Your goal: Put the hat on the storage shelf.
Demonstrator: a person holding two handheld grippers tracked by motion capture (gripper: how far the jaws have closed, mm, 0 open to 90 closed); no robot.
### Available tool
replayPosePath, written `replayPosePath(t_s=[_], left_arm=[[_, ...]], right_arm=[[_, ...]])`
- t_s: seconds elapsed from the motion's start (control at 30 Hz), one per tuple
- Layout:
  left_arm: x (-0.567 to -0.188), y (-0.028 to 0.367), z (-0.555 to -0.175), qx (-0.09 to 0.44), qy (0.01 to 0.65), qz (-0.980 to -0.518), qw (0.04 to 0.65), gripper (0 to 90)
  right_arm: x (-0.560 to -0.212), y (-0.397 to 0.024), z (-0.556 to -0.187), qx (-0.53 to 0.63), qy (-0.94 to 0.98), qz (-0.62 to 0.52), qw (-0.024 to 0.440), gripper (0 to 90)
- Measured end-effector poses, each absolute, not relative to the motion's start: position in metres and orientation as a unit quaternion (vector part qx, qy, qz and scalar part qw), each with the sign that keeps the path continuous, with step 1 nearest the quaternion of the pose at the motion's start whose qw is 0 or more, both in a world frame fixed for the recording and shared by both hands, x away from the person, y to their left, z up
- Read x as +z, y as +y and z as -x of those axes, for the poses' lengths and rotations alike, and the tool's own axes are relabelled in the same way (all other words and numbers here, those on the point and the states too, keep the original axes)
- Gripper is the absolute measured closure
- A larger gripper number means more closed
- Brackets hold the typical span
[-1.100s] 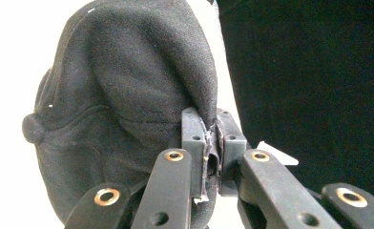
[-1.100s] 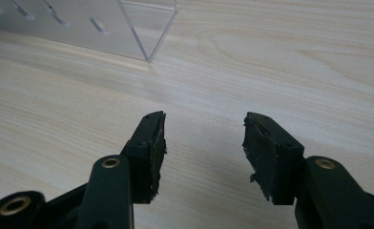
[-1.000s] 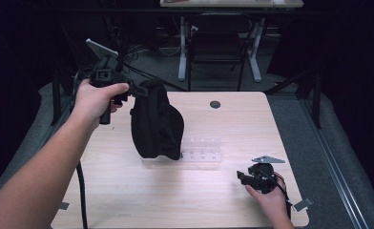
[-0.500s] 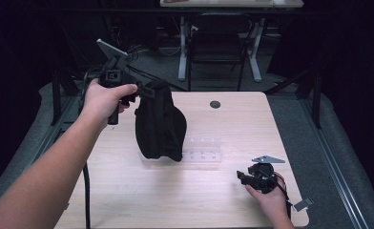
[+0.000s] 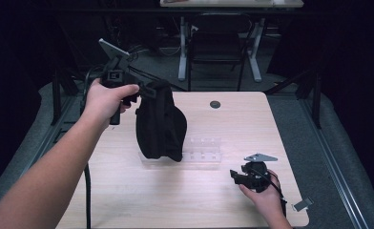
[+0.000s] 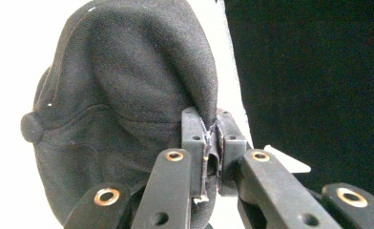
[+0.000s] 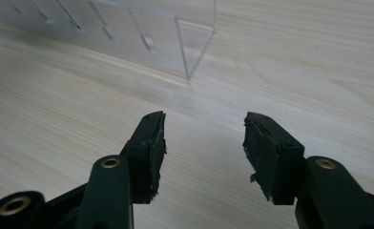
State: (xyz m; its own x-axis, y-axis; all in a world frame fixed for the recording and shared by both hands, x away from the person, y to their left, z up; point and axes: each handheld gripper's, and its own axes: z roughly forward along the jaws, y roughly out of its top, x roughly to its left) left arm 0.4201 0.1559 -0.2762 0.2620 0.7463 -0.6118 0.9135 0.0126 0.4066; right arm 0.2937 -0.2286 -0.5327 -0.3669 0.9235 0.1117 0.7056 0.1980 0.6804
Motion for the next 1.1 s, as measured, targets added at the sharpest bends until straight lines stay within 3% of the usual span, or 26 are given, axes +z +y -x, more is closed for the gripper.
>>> replayPosePath(t_s=[0.43, 1.1], left_arm=[[-0.276, 0.151, -0.421, -0.111, 0.594, -0.696, 0.388, 85.1], [-0.275, 0.146, -0.422, -0.109, 0.593, -0.697, 0.388, 85.1]], right_arm=[[-0.516, -0.196, -0.302, 0.344, 0.777, -0.501, 0.166, 50.0], [-0.493, -0.109, -0.317, 0.361, 0.821, -0.414, 0.153, 53.6]])
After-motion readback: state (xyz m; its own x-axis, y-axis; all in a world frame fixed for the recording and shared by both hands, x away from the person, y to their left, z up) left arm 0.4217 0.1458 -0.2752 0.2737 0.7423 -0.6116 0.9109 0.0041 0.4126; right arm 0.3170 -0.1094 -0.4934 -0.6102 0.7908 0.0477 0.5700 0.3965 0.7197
